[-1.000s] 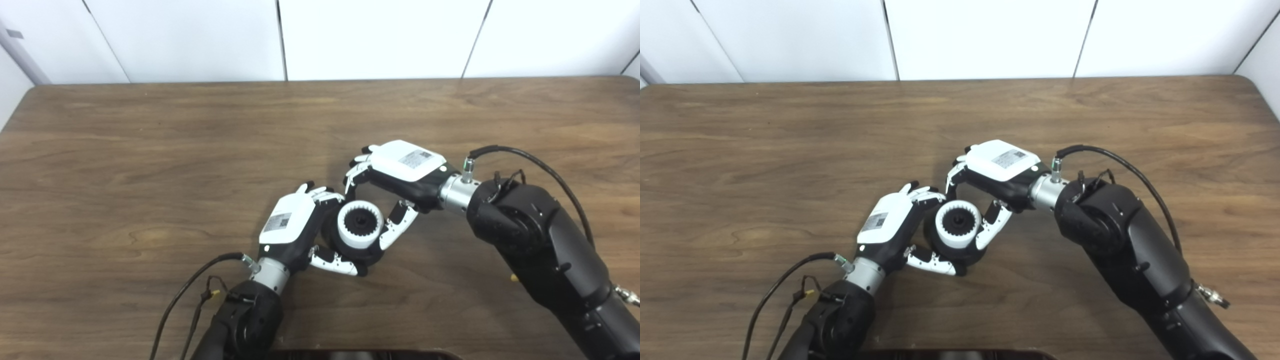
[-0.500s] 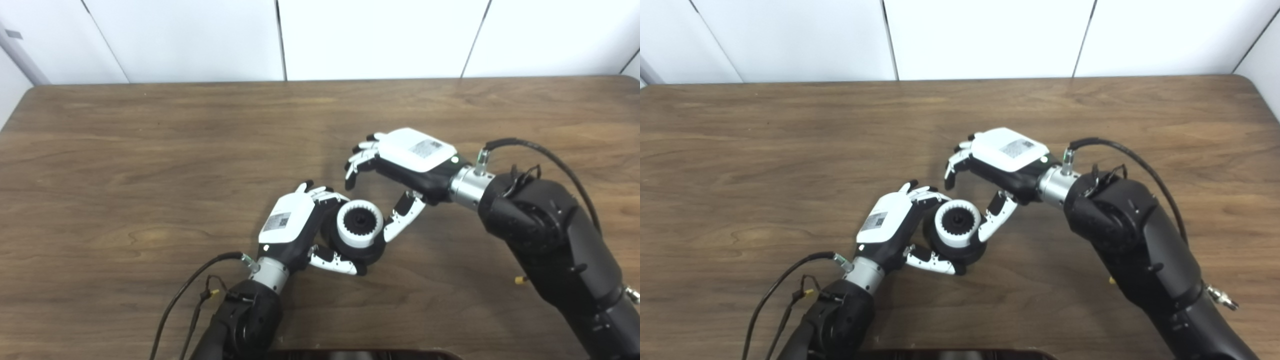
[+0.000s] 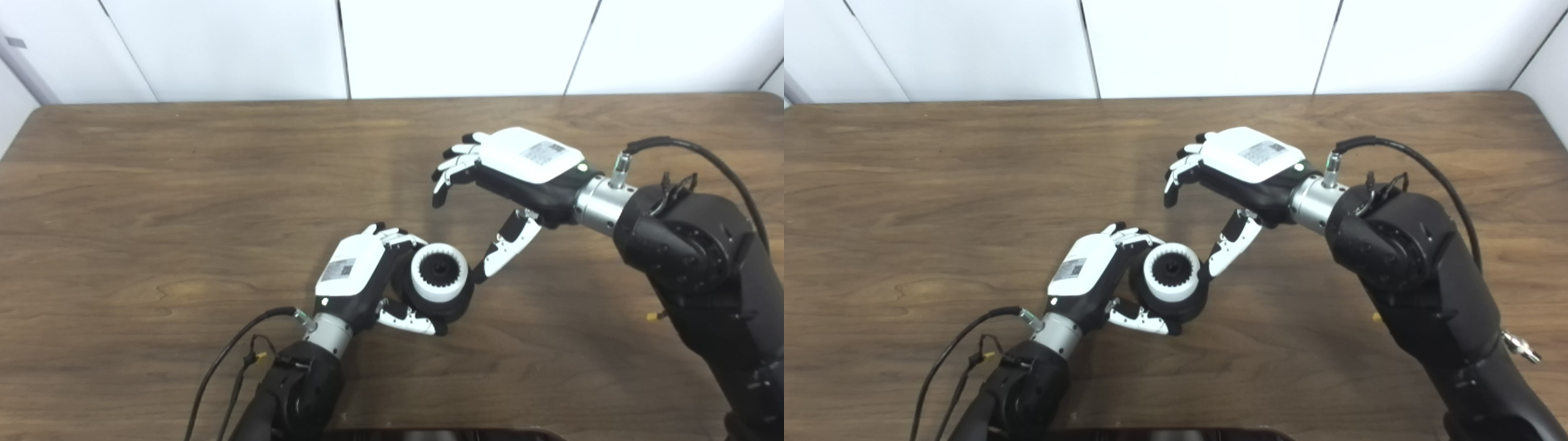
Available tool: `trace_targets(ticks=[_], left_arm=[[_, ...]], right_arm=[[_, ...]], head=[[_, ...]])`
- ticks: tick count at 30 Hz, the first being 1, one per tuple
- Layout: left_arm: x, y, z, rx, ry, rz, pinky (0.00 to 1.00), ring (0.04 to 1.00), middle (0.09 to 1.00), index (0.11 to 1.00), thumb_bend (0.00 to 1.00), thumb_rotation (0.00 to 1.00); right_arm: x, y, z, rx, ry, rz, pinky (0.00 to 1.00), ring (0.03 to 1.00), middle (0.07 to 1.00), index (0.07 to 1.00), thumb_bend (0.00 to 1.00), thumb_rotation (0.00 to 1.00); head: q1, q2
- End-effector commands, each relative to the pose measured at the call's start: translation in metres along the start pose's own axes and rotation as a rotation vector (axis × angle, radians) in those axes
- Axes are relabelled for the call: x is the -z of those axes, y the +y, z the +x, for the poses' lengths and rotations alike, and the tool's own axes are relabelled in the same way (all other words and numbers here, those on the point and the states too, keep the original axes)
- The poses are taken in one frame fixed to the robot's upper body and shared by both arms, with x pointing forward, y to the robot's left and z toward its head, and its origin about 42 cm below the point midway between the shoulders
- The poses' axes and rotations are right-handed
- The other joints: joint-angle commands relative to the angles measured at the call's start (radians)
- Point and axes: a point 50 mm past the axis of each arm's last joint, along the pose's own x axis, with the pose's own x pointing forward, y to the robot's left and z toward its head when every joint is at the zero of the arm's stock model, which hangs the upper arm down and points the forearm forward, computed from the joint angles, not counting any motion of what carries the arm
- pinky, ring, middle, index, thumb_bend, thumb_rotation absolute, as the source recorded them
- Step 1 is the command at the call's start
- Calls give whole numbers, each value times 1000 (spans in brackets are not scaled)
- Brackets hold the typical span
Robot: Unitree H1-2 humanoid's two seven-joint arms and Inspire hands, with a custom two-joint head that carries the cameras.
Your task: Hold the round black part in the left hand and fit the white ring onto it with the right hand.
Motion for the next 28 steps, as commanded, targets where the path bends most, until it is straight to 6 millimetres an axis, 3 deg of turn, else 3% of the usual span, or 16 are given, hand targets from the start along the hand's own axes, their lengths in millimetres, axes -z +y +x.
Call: trace_targets(ticks=[1,5,6,7,9,12,17,28], left_arm=[[2,0,-1,27,8,18,971,843,756,486,523,72],[1,2,-1,66,25,45,980,853,771,494,519,85],[1,2,0,76,29,48,981,854,775,555,697,198],[1,2,0,86,32,50,983,856,779,593,797,261],[1,2,0,99,34,54,985,860,793,657,910,324],[1,2,1,115,34,67,993,882,837,737,985,371],[0,2,1,146,35,92,1000,948,907,828,1000,425],[0,3,1,140,41,100,1000,987,949,894,1000,436]], right_arm=[[-1,-19,-5,62,-4,-39,998,934,844,683,1000,364],[0,-19,-5,62,5,-41,1000,934,846,680,1000,364],[0,-19,-5,61,6,-42,1000,933,846,680,1000,365],[1,-19,-5,61,7,-43,1000,933,847,680,1000,366],[1,-19,-4,62,9,-44,1000,932,847,682,1000,368],[2,-19,-4,66,12,-40,1000,933,846,682,1000,364],[2,-19,-4,66,13,-39,1000,932,844,678,1000,371],[4,-17,-4,69,20,-25,1000,940,848,675,1000,369]], head=[[-1,2],[-1,2],[-2,3],[-2,3],[-2,3],[-3,3],[-1,3],[-2,3]])
